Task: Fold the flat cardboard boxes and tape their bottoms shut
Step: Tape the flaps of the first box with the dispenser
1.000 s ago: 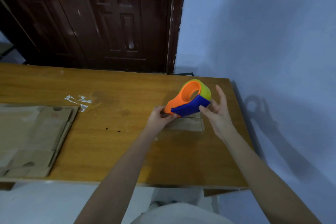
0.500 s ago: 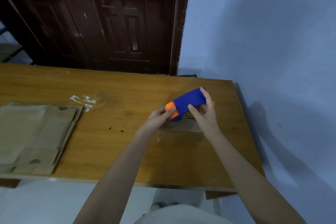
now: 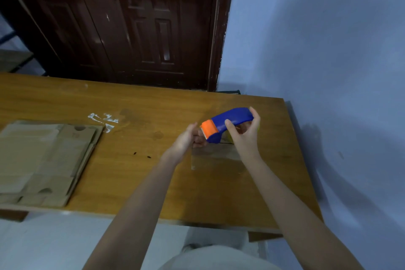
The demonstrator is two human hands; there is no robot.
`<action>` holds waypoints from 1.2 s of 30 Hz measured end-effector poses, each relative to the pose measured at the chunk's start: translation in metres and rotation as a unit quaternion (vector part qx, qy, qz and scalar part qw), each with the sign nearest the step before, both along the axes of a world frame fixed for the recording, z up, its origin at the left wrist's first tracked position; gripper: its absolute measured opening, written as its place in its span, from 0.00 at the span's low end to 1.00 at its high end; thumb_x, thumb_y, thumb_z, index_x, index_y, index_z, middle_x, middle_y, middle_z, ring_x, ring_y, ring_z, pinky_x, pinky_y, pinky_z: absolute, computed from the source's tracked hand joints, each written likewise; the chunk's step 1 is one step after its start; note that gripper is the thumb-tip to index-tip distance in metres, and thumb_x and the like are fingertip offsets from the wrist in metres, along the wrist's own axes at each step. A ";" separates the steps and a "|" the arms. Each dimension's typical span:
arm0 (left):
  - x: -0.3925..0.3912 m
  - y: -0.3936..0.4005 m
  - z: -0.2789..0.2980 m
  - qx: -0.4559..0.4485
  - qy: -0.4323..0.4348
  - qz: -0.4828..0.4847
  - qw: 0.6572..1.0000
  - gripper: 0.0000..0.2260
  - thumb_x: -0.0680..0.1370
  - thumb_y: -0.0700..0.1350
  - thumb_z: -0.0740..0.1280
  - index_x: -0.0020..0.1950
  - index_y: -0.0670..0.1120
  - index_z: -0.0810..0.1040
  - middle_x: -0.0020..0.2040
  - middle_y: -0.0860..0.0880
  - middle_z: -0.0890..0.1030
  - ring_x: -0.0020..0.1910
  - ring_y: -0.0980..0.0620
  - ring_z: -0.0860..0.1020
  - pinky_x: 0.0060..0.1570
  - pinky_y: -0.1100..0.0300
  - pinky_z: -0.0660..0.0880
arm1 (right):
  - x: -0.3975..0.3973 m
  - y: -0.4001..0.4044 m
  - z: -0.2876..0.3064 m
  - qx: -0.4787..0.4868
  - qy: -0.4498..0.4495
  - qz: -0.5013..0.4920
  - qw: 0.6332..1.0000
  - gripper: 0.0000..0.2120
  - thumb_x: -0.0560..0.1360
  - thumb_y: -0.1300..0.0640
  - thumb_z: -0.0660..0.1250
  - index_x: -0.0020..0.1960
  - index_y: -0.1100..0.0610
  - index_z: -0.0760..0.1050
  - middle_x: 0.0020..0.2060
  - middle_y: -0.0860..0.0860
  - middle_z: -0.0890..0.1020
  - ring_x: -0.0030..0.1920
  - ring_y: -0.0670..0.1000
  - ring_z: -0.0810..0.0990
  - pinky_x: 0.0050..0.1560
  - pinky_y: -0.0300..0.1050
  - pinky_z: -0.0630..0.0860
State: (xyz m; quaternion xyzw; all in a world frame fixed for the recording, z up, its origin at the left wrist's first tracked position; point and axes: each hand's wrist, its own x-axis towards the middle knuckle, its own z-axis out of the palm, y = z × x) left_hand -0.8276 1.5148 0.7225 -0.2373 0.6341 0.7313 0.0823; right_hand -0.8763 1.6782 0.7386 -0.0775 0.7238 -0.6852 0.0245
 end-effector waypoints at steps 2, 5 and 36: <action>-0.001 0.002 0.004 0.014 0.007 0.018 1.000 0.16 0.80 0.43 0.49 0.38 0.43 0.71 0.23 0.51 0.75 0.25 0.56 0.75 0.36 0.61 0.71 | 0.000 -0.002 -0.002 -0.007 -0.025 -0.019 0.999 0.36 0.70 0.56 0.74 0.70 0.52 0.56 0.62 0.56 0.70 0.56 0.49 0.77 0.57 0.42 0.76; 0.001 0.001 0.002 0.007 0.016 0.017 1.000 0.13 0.79 0.37 0.53 0.39 0.42 0.73 0.23 0.51 0.76 0.25 0.57 0.76 0.32 0.65 0.74 | 0.002 -0.009 -0.006 0.012 -0.021 -0.025 0.999 0.33 0.69 0.56 0.75 0.64 0.50 0.55 0.59 0.56 0.71 0.49 0.47 0.78 0.47 0.41 0.77; -0.014 0.012 0.010 -0.054 -0.032 0.140 0.988 0.10 0.77 0.45 0.68 0.40 0.42 0.71 0.33 0.47 0.78 0.20 0.62 0.75 0.25 0.69 0.74 | -0.020 -0.036 0.007 -0.134 -0.135 -0.229 0.955 0.36 0.72 0.57 0.73 0.71 0.53 0.54 0.65 0.57 0.67 0.56 0.53 0.76 0.30 0.29 0.73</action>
